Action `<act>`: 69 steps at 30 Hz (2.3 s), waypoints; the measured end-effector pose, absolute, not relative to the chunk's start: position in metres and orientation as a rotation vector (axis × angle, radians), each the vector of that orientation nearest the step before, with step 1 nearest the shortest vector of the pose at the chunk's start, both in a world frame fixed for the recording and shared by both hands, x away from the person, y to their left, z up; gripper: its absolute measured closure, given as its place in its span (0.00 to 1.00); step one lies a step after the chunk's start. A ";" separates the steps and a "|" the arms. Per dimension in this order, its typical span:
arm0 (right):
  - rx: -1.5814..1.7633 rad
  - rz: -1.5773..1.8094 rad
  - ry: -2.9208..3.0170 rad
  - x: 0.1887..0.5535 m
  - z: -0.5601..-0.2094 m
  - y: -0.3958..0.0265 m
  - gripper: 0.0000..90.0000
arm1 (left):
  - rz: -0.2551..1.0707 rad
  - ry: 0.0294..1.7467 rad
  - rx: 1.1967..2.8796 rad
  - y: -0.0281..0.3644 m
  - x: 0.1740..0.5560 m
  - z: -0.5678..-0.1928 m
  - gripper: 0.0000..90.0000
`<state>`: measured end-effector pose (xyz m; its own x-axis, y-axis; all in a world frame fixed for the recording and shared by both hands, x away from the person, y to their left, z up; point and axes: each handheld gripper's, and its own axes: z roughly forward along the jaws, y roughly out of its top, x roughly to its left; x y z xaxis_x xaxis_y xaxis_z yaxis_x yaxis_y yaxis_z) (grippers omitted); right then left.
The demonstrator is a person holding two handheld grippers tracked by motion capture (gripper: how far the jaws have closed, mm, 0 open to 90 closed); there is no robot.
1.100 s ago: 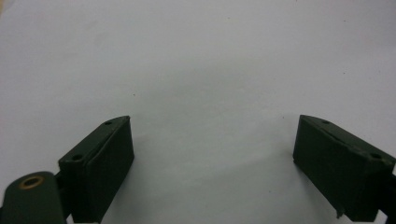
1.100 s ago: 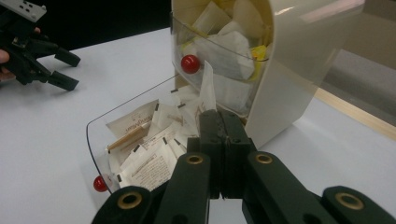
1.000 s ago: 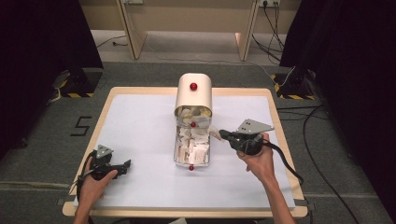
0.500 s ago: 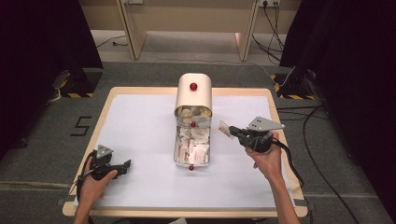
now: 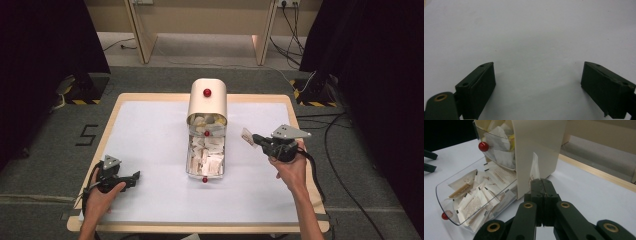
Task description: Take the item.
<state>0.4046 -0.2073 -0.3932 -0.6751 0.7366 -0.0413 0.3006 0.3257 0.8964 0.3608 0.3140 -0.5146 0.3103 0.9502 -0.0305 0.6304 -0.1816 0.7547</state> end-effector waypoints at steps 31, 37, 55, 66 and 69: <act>1.062 1.224 2.124 0.419 -0.421 -0.238 1.00 | 0.604 1.401 1.903 0.314 0.361 -0.515 0.13; 1.094 1.203 2.127 0.422 -0.430 -0.242 1.00 | 0.603 1.402 1.902 0.314 0.361 -0.515 0.13; 1.134 1.159 2.166 0.427 -0.447 -0.245 1.00 | 0.603 1.403 1.902 0.314 0.361 -0.515 0.13; 1.150 1.127 2.196 0.429 -0.458 -0.244 1.00 | 0.603 1.403 1.902 0.314 0.361 -0.515 0.13; 1.149 1.114 2.203 0.430 -0.461 -0.244 1.00 | 0.604 1.401 1.903 0.314 0.361 -0.515 0.13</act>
<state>0.4298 -0.2438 -0.4607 -0.5728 0.8197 0.0016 0.4869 0.3387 0.8052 0.3607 0.3140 -0.5146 0.3102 0.9502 -0.0304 0.6305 -0.1816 0.7546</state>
